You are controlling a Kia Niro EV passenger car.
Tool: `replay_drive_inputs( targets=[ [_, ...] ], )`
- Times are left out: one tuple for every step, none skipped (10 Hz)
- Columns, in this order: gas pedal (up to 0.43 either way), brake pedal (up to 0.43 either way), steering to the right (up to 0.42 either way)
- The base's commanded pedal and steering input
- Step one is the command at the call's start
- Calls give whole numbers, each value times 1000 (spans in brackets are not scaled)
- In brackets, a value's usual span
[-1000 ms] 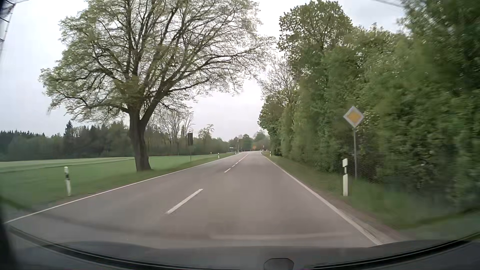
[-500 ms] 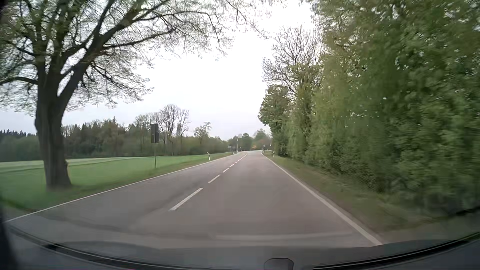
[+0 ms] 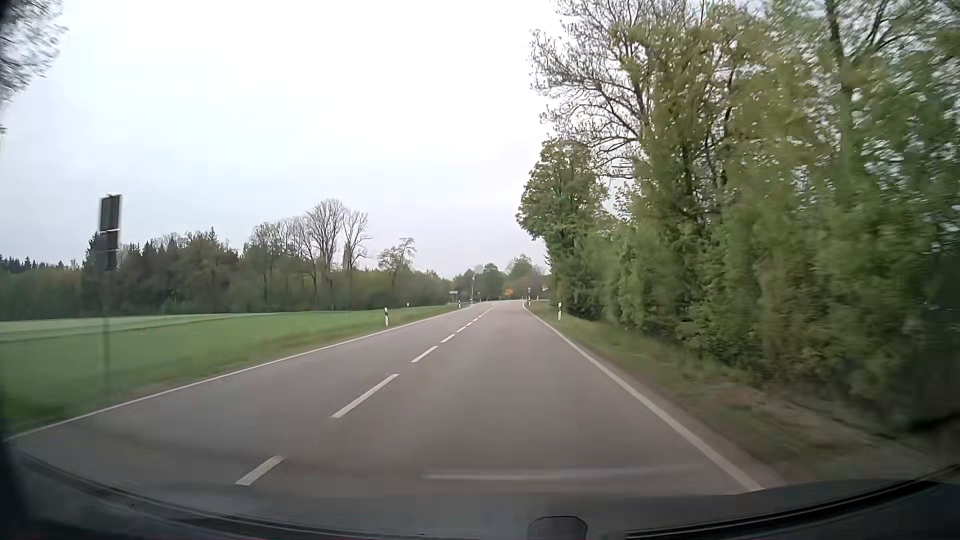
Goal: Follow the waypoints while adhering to traffic rules and regulations
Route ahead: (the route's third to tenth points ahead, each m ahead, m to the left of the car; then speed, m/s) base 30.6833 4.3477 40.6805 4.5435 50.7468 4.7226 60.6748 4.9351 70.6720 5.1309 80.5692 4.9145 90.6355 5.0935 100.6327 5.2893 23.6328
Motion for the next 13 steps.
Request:
replay_drive_inputs(
  targets=[
    [87, 0, -1],
    [87, 0, -1],
    [87, 0, -1],
    [87, 0, -1],
    [87, 0, -1],
    [87, 0, -1],
    [87, 0, -1],
    [110, 0, -1],
    [130, 0, -1],
    [138, 0, -1],
    [138, 0, -2],
    [138, 0, -3],
    [138, 0, -3]
  ],
)
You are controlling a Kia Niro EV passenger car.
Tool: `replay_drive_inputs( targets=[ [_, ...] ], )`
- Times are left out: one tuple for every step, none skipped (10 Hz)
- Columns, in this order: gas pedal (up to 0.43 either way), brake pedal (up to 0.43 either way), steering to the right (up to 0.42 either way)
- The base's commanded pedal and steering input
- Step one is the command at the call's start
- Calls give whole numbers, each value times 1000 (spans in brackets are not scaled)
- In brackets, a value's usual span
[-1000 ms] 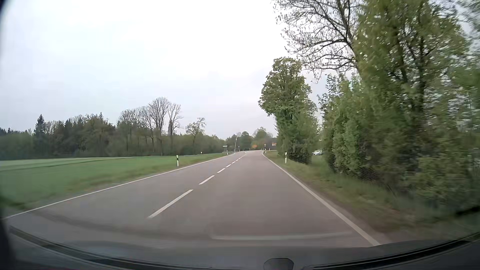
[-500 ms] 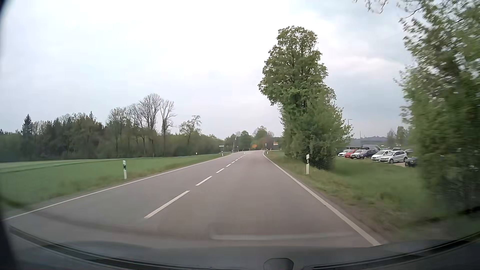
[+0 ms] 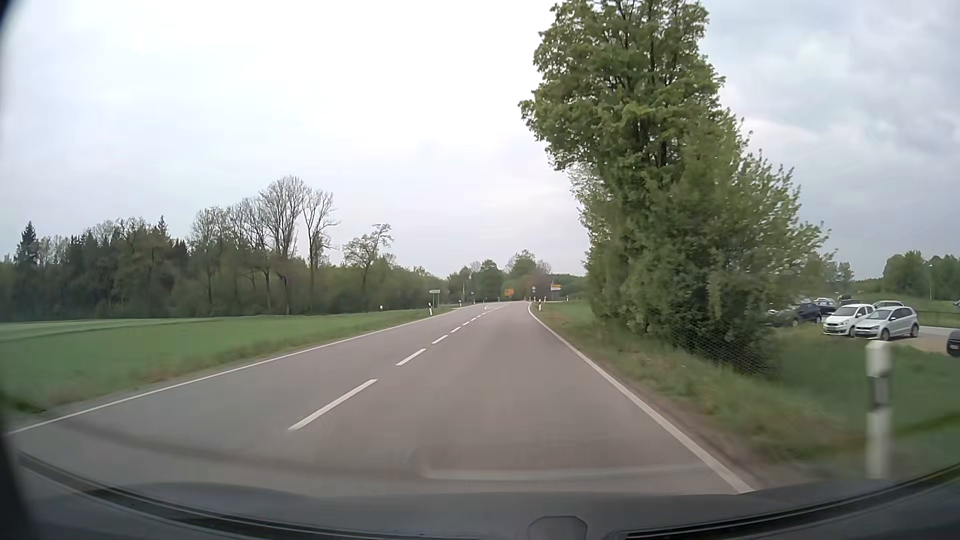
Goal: Follow the waypoints while adhering to traffic rules and regulations
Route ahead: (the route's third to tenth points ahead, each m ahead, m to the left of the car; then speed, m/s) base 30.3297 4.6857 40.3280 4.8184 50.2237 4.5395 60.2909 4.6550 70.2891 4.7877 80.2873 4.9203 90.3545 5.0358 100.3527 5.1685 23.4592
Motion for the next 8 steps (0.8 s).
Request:
replay_drive_inputs(
  targets=[
    [138, 0, -3],
    [138, 0, -3],
    [138, 0, -3],
    [138, 0, -3],
    [138, 0, -2],
    [130, 0, -2],
    [118, 0, -1],
    [110, 0, -1]
  ],
)
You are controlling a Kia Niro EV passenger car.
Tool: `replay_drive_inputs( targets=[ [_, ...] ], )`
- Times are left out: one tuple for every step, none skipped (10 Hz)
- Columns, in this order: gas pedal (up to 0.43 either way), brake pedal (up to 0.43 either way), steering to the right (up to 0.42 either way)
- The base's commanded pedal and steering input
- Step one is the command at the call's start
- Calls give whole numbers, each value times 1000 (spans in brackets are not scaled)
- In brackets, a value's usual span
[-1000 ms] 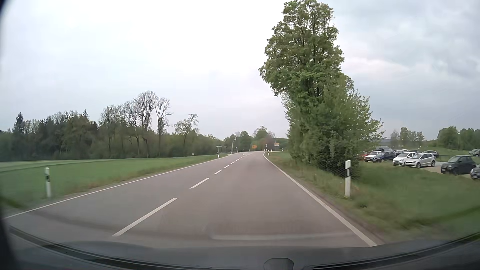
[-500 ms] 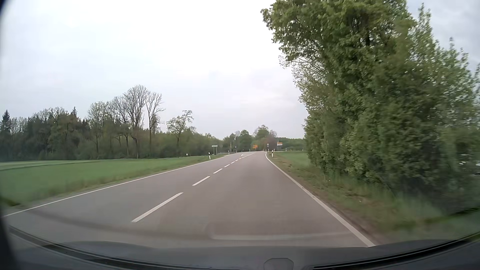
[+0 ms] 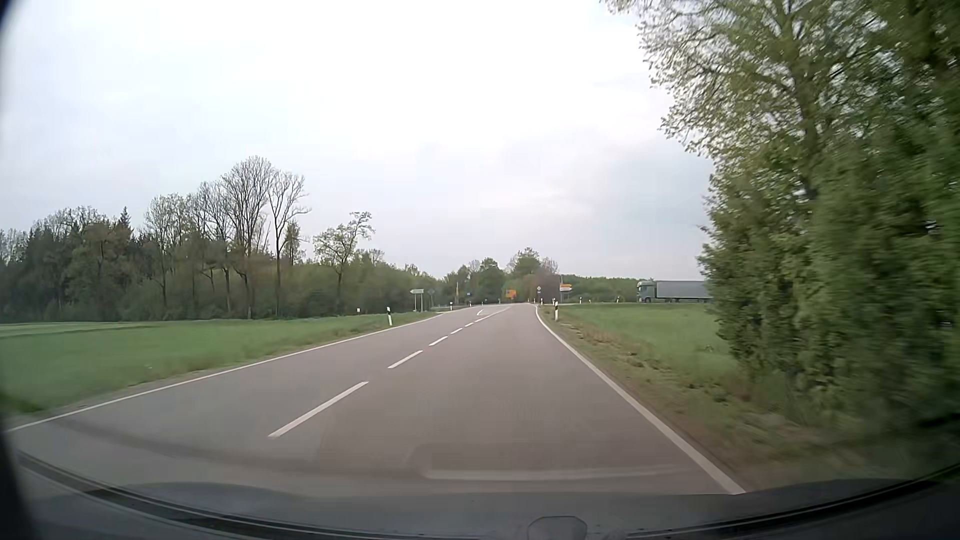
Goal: Follow the waypoints while adhering to traffic rules and regulations
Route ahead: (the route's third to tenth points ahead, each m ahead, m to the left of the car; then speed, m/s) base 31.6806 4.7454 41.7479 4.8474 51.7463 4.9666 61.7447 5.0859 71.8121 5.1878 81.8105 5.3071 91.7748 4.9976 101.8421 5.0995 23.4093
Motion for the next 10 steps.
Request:
replay_drive_inputs(
  targets=[
    [87, 0, -1],
    [39, 0, -1],
    [20, 0, -1],
    [8, 0, -1],
    [0, 0, 0],
    [0, 0, 0],
    [0, 0, 0],
    [0, 0, 0],
    [0, 0, 0],
    [0, 0, 1]
  ],
)
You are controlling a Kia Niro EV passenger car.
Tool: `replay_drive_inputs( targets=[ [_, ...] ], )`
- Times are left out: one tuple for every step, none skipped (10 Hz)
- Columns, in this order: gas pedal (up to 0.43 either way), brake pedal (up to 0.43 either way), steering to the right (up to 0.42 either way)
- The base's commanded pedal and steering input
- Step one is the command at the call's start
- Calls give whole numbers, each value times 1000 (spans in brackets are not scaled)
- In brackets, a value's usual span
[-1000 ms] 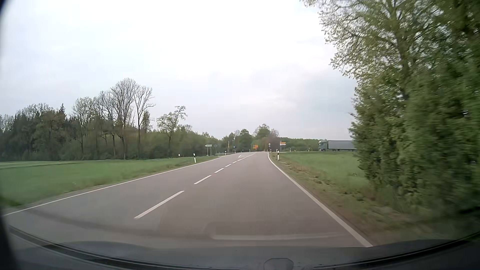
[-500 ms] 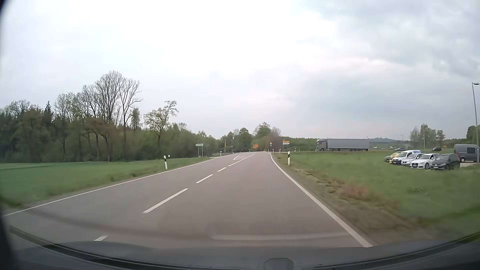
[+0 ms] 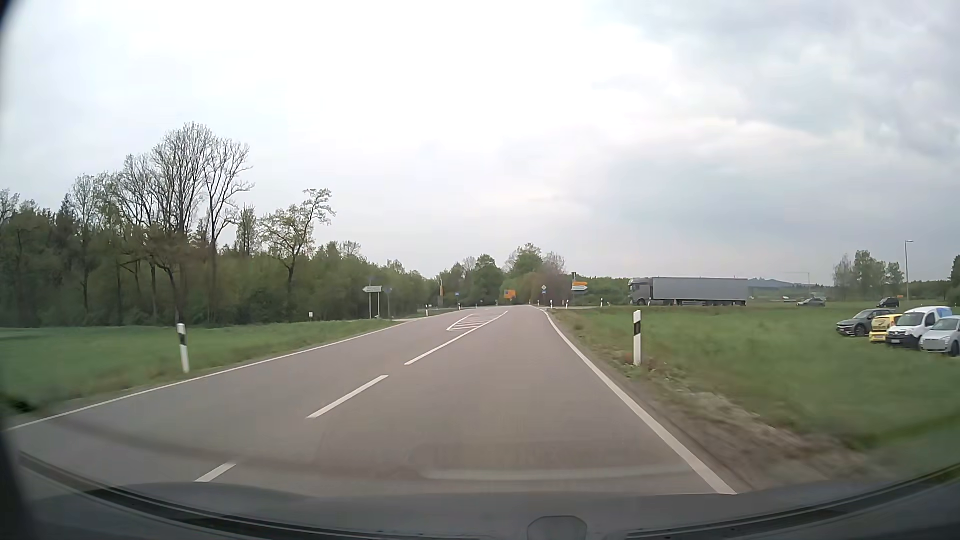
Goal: Follow the waypoints while adhering to traffic rules and regulations
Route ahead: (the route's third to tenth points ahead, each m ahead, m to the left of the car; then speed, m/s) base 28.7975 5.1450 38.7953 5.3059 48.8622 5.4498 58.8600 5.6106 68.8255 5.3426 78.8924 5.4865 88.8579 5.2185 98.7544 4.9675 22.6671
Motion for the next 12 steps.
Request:
replay_drive_inputs(
  targets=[
    [0, 0, 1],
    [0, 0, 2],
    [0, 0, 3],
    [0, 0, 4],
    [0, 0, 6],
    [0, 0, 7],
    [0, 0, 7],
    [0, 0, 7],
    [0, 0, 7],
    [0, 0, 7],
    [0, 0, 7],
    [0, 0, 7]
  ],
)
